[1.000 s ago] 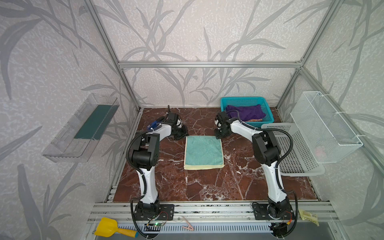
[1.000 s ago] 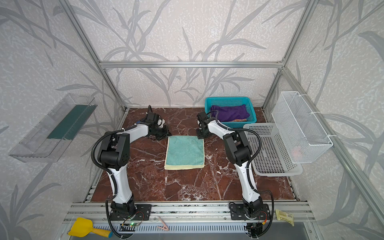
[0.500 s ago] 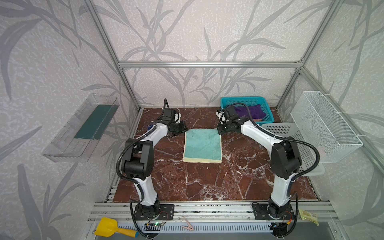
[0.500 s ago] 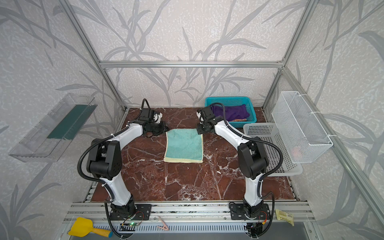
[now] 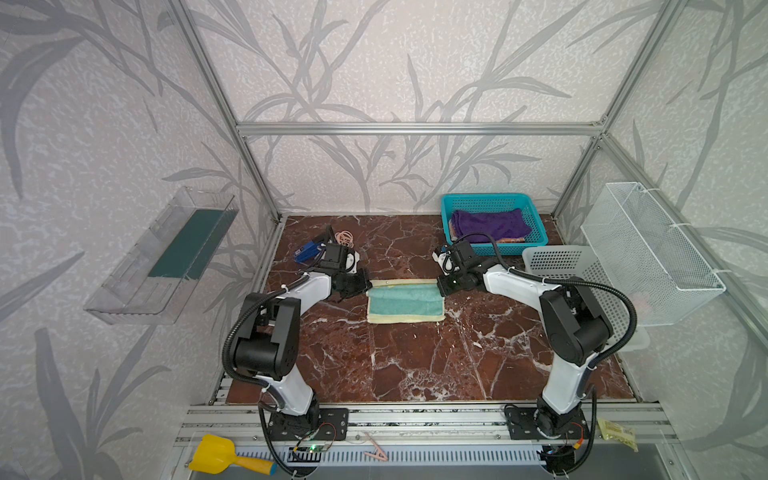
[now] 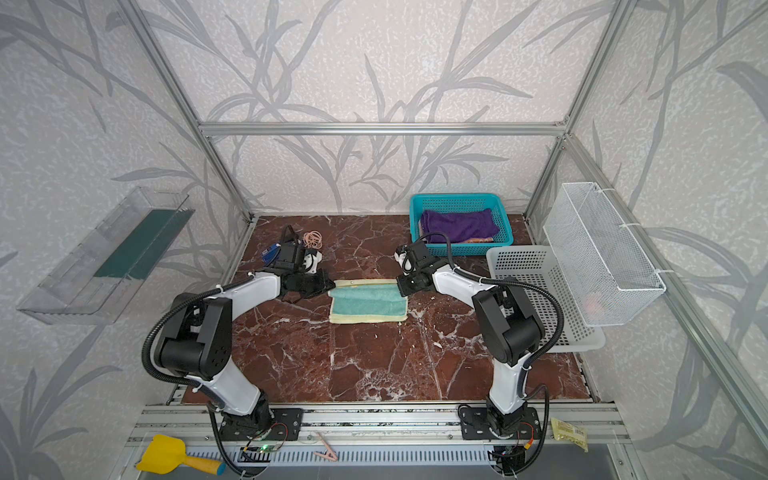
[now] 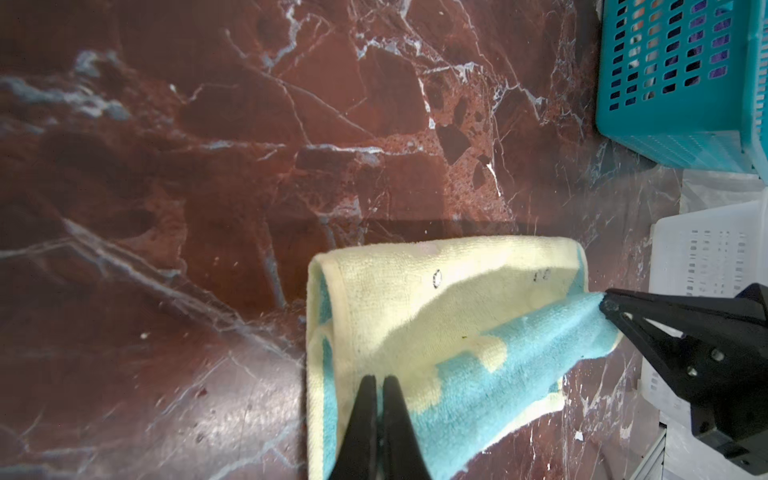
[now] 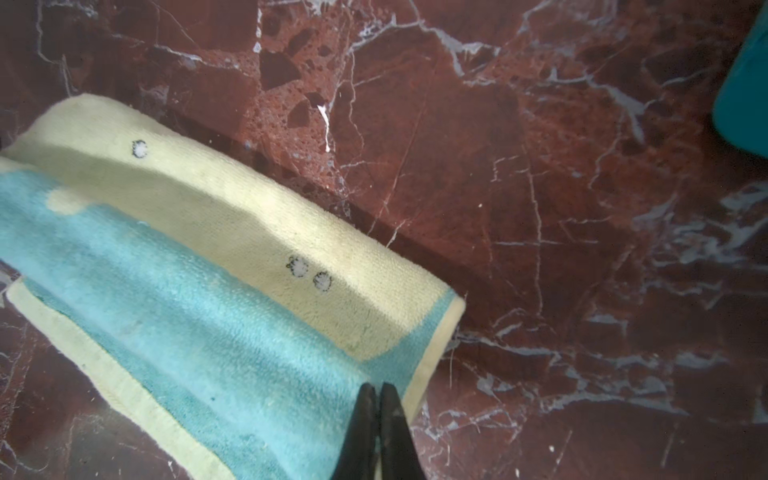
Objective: Fold and stack the towels
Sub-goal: 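Fold the far edge toward the robot again with both grippers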
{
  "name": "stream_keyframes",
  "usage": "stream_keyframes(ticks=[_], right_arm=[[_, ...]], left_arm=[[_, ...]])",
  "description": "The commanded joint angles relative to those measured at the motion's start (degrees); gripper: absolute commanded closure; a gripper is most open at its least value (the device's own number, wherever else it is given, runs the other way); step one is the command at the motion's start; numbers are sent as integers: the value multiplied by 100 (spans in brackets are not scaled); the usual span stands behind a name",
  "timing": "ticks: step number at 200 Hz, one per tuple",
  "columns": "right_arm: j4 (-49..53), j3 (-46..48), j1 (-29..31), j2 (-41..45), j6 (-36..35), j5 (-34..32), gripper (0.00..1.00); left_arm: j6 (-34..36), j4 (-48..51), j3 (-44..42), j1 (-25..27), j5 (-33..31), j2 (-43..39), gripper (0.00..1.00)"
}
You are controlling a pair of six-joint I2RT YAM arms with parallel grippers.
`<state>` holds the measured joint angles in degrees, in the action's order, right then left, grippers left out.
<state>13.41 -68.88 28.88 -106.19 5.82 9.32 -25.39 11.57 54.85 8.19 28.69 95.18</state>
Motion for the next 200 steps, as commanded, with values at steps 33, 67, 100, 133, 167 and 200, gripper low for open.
stream_keyframes(ticks=[33,67,100,133,167,200], right_arm=[[-147,529,-41,801,-26,155,100],[-325,985,-14,723,50,462,100],[-378,1466,-23,1068,296,638,67],[204,1577,-20,1716,353,466,49],[479,1288,-25,1976,584,118,47],[864,417,-21,1053,1192,231,47]], left_arm=[[74,-325,-600,-45,-351,-793,100],[-77,-618,-1019,-36,-390,-815,92],[-109,-410,-1470,-36,-507,-1210,81],[59,296,-1592,-45,-1101,-1935,62],[50,161,-1417,40,-1175,-2199,68],[235,484,-389,735,-1351,-1328,72]])
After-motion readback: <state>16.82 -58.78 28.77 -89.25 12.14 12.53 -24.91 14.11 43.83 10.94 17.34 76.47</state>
